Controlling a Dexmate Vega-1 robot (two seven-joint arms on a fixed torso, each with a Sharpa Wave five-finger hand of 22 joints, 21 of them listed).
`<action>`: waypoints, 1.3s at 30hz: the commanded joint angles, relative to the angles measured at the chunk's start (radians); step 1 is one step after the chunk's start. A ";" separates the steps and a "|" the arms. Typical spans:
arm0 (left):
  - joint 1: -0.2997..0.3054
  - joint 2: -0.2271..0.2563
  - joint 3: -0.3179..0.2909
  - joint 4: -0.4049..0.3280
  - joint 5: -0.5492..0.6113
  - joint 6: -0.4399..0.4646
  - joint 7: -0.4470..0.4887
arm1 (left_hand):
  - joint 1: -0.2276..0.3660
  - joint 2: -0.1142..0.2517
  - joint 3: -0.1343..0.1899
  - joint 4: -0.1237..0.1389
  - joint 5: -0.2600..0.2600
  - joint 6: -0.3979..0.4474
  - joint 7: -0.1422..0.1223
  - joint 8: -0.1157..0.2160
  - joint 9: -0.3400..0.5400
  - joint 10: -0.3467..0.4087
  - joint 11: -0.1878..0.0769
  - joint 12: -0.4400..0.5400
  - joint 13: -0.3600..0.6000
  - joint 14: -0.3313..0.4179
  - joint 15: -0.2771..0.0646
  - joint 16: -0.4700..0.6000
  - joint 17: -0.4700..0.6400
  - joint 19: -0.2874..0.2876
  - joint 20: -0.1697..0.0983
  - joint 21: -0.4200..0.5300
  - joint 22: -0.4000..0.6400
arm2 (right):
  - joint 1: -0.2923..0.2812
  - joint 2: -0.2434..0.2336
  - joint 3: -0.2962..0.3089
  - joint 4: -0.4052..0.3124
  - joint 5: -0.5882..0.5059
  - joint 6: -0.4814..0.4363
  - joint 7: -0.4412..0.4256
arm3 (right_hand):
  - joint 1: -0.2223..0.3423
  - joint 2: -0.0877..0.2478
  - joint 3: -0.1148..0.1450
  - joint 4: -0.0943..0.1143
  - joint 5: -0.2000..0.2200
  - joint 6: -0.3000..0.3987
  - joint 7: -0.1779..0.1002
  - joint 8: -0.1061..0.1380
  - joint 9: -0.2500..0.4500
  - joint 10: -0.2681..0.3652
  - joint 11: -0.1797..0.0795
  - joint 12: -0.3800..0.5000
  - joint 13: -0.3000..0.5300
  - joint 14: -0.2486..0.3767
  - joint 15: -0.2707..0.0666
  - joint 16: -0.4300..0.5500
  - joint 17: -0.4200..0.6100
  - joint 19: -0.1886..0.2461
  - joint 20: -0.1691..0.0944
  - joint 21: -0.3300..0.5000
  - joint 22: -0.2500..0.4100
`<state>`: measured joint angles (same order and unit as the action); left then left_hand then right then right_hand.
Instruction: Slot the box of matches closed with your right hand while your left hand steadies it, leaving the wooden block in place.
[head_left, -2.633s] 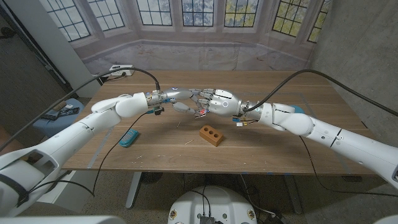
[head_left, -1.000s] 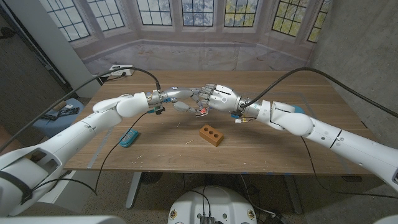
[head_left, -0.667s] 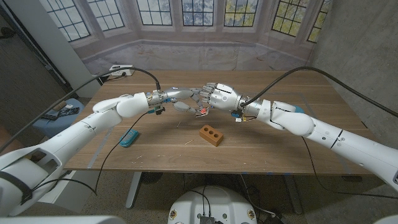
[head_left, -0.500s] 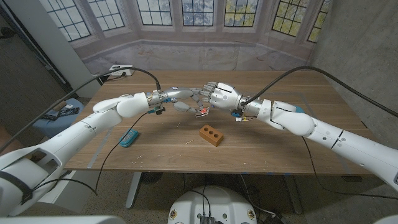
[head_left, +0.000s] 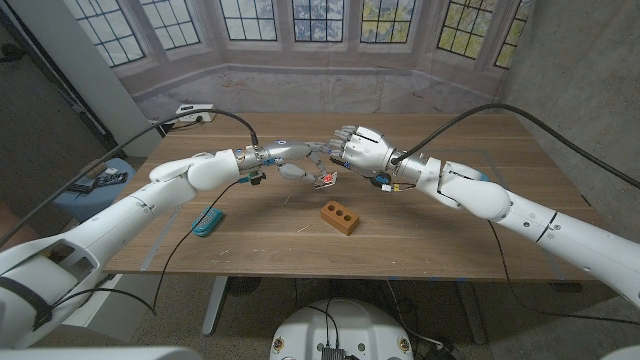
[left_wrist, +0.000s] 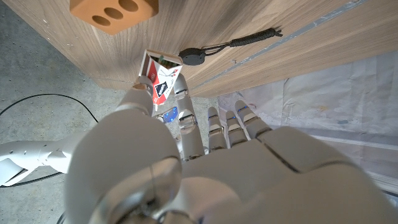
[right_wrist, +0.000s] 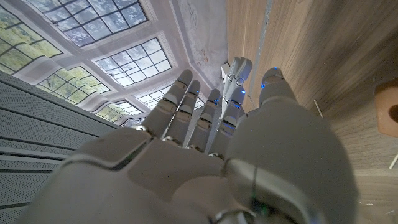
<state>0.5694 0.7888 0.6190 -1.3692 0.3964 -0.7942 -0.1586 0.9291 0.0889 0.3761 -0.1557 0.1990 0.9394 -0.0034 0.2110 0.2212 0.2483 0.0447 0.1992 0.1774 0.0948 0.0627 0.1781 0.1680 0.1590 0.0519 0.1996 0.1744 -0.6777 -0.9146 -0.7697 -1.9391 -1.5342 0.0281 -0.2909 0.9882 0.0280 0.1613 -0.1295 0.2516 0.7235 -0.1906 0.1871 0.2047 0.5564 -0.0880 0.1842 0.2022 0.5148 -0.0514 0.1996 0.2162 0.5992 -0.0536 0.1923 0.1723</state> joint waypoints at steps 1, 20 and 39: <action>0.006 0.003 -0.004 0.006 -0.001 -0.001 0.011 | 0.008 0.012 0.004 -0.004 -0.003 0.004 -0.003 0.004 0.001 0.004 0.006 -0.003 0.003 0.003 0.005 0.000 0.001 0.001 0.005 0.001 0.004 | -0.024 0.006 0.024 -0.009 0.036 -0.019 0.029 | -0.010 -0.001 -0.003 0.002 0.007 0.003 0.009 0.007 0.003 0.000 -0.005 0.004 0.003 0.000 -0.123 0.006 0.005 -0.002 -0.034 0.002 0.003; -0.004 -0.002 -0.002 0.047 0.002 -0.022 0.032 | 0.008 0.012 0.005 -0.004 -0.003 0.004 -0.003 0.004 0.001 0.004 0.005 -0.003 0.003 0.003 0.005 -0.001 0.001 0.001 0.003 0.001 0.004 | -0.071 0.018 0.073 -0.042 0.130 -0.065 0.087 | -0.020 0.002 -0.003 0.006 0.010 0.019 0.018 0.019 0.002 0.004 -0.009 0.007 0.003 0.003 -0.128 0.009 0.006 0.001 -0.037 0.004 0.003; -0.011 -0.008 0.002 0.068 0.006 -0.038 0.047 | 0.008 0.012 0.005 -0.003 -0.003 0.006 -0.004 0.005 0.001 0.005 0.007 -0.003 0.003 0.003 0.004 -0.001 0.001 0.001 0.004 0.001 0.004 | -0.131 0.028 0.157 -0.124 0.306 -0.101 0.225 | -0.031 0.005 -0.010 0.010 0.011 0.013 0.027 0.018 0.002 0.006 -0.009 0.009 0.003 -0.002 -0.129 0.015 0.010 0.004 -0.040 0.006 0.003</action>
<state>0.5606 0.7824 0.6188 -1.3084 0.4001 -0.8277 -0.1184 0.9292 0.0889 0.3761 -0.1557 0.1990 0.9393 -0.0032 0.2108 0.2203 0.2483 0.0447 0.1992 0.1774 0.0947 0.0626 0.1781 0.1679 0.1590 0.0519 0.1996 0.1744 -0.7759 -0.8921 -0.6567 -2.0207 -1.3228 -0.0533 -0.1301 0.9657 0.0320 0.1528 -0.1209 0.2553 0.7353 -0.1705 0.1966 0.2048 0.5621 -0.0936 0.1887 0.2022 0.5149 -0.0514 0.2044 0.2210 0.5994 -0.0535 0.1924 0.1724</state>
